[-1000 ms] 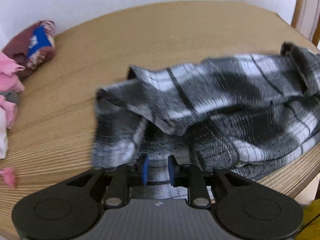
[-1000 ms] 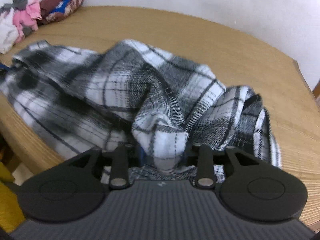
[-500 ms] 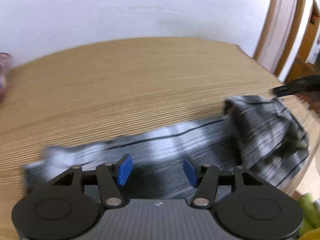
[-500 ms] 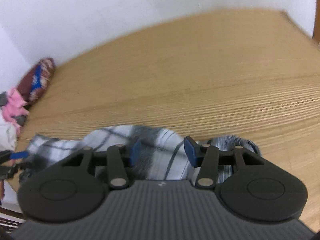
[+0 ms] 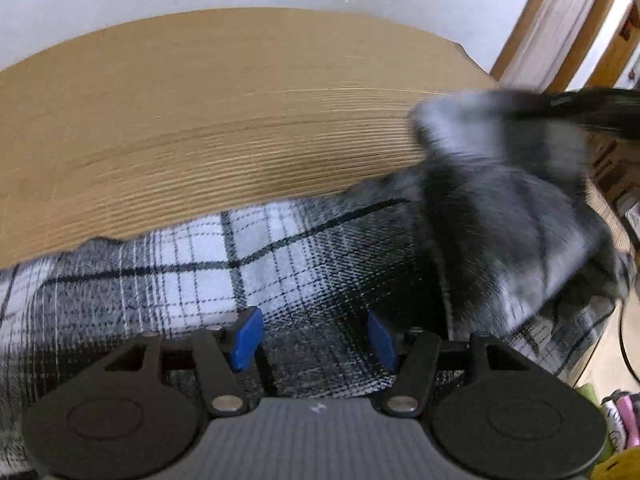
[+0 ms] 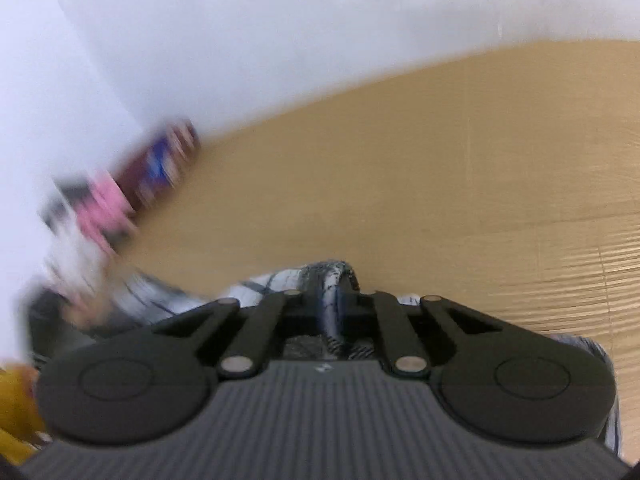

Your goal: Fold clothes

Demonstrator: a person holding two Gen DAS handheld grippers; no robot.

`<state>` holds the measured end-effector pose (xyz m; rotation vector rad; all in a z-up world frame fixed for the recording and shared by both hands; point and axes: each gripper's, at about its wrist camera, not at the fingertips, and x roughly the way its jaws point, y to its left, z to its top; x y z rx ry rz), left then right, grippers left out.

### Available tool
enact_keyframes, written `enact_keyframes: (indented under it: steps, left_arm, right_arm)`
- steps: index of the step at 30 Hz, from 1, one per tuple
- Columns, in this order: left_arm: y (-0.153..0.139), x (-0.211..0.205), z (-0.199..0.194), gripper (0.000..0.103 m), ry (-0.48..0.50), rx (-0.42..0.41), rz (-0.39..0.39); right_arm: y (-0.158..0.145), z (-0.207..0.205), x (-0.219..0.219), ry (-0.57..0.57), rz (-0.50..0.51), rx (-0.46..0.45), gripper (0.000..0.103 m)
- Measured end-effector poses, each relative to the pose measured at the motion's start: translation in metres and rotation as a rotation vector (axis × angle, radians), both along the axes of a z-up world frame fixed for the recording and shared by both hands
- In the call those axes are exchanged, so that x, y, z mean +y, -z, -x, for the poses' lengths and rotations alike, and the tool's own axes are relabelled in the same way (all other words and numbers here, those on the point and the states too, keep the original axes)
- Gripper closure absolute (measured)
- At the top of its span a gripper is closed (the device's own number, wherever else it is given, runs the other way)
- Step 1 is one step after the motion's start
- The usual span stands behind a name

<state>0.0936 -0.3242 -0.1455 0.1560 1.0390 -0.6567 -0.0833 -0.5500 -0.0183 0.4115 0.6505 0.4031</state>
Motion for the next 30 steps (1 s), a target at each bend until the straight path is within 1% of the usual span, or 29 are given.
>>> enact_keyframes:
  steps: [3, 5, 6, 7, 8, 9, 10, 11, 12, 13, 14, 16, 17, 18, 19, 20, 22, 24, 25, 27, 28, 30]
  left_arm:
    - [0.002, -0.001, 0.003, 0.041, 0.01, -0.016, -0.014]
    - [0.004, -0.004, 0.005, 0.041, 0.014, -0.028, -0.021]
    - [0.004, -0.004, 0.005, 0.041, 0.015, -0.029, -0.019]
    - [0.003, -0.002, 0.005, 0.041, 0.014, -0.028, -0.016]
    - [0.003, -0.002, 0.004, 0.041, 0.015, -0.025, -0.011]
    - [0.003, -0.001, 0.004, 0.041, 0.017, -0.025, -0.008]
    - [0.003, -0.001, 0.003, 0.04, 0.019, -0.025, -0.004]
    - [0.003, -0.001, 0.003, 0.04, 0.022, -0.025, -0.001]
    - [0.003, 0.0, 0.003, 0.04, 0.019, -0.02, 0.006]
    - [0.002, 0.002, 0.003, 0.04, 0.016, -0.015, 0.014]
    - [0.0, 0.003, 0.003, 0.04, 0.018, -0.01, 0.02]
    - [-0.005, 0.004, 0.005, 0.04, 0.039, 0.003, 0.035]
    - [-0.008, 0.004, 0.006, 0.04, 0.053, 0.012, 0.048]
    - [-0.012, 0.005, 0.008, 0.04, 0.069, 0.029, 0.068]
    - [-0.017, 0.005, 0.01, 0.04, 0.085, 0.046, 0.089]
    - [-0.023, 0.003, 0.014, 0.04, 0.118, 0.054, 0.113]
    - [-0.035, -0.005, 0.022, 0.039, 0.198, 0.055, 0.161]
    - [-0.048, -0.018, 0.031, 0.034, 0.285, 0.04, 0.197]
    - [-0.051, -0.032, 0.033, 0.029, 0.327, 0.039, 0.201]
    - [-0.054, -0.061, 0.035, 0.027, 0.406, 0.044, 0.2]
    - [-0.049, -0.077, 0.034, 0.027, 0.437, 0.048, 0.186]
    - [-0.039, -0.104, 0.031, 0.027, 0.46, 0.072, 0.131]
  right_arm:
    - [-0.04, 0.054, 0.005, 0.045, -0.03, -0.158, 0.094]
    - [-0.064, 0.092, 0.014, 0.07, -0.019, -0.259, 0.094]
    - [-0.074, 0.11, 0.022, 0.07, 0.01, -0.302, 0.094]
    - [-0.084, 0.126, 0.032, 0.052, 0.074, -0.336, 0.094]
    - [-0.092, 0.139, 0.047, 0.019, 0.176, -0.365, 0.093]
    - [-0.093, 0.152, 0.066, -0.022, 0.324, -0.384, 0.093]
    - [-0.091, 0.155, 0.084, -0.059, 0.48, -0.387, 0.093]
    - [-0.079, 0.156, 0.102, -0.094, 0.631, -0.364, 0.091]
    - [-0.058, 0.157, 0.117, -0.117, 0.731, -0.31, 0.091]
    - [-0.034, 0.157, 0.125, -0.131, 0.743, -0.226, 0.09]
    - [-0.01, 0.156, 0.127, -0.147, 0.704, -0.126, 0.088]
    - [0.025, 0.156, 0.131, -0.155, 0.627, 0.052, 0.086]
    - [0.036, 0.158, 0.133, -0.139, 0.604, 0.108, 0.085]
    - [0.04, 0.164, 0.133, -0.099, 0.592, 0.117, 0.085]
    - [0.039, 0.171, 0.133, -0.054, 0.579, 0.101, 0.083]
    - [0.036, 0.177, 0.131, -0.006, 0.559, 0.085, 0.076]
    - [0.029, 0.189, 0.123, 0.075, 0.508, 0.073, 0.069]
    - [0.027, 0.195, 0.123, 0.132, 0.465, 0.064, 0.068]
    - [0.027, 0.198, 0.124, 0.155, 0.458, 0.062, 0.068]
    - [0.028, 0.202, 0.127, 0.195, 0.47, 0.065, 0.068]
    - [0.029, 0.205, 0.129, 0.215, 0.476, 0.067, 0.068]
    - [0.034, 0.212, 0.134, 0.256, 0.48, 0.07, 0.068]
